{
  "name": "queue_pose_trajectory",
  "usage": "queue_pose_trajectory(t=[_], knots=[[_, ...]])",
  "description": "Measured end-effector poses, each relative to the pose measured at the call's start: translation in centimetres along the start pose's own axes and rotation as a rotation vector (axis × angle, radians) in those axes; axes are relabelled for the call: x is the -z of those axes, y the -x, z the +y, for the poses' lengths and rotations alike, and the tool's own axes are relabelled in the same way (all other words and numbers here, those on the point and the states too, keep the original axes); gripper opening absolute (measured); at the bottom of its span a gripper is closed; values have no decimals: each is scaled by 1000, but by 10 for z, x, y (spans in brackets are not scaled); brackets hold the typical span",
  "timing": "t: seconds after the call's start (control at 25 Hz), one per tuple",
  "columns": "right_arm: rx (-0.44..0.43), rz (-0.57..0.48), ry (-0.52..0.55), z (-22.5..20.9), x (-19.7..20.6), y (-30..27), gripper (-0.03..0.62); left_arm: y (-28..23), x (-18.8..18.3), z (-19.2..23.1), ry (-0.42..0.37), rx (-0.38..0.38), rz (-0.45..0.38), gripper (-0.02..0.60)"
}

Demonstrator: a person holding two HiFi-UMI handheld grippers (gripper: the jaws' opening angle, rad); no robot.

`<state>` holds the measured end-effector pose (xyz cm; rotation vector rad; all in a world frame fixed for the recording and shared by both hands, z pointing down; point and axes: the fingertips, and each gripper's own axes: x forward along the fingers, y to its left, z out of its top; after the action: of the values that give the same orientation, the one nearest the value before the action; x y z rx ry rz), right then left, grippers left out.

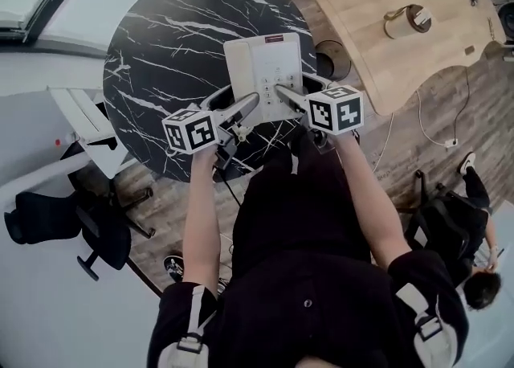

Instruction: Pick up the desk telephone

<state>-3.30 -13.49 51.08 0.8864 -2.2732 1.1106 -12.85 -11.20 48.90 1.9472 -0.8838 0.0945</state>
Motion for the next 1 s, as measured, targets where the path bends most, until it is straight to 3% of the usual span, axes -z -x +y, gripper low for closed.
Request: queue_pose_trajectory(t=[0.48,1.0], knots=[[-67,-73,144,18,-53,36,299,12,-38,-47,-63,-36,-104,370],[-190,-177,296,41,-105,117,298,27,-69,-143,-184,-126,-260,370]])
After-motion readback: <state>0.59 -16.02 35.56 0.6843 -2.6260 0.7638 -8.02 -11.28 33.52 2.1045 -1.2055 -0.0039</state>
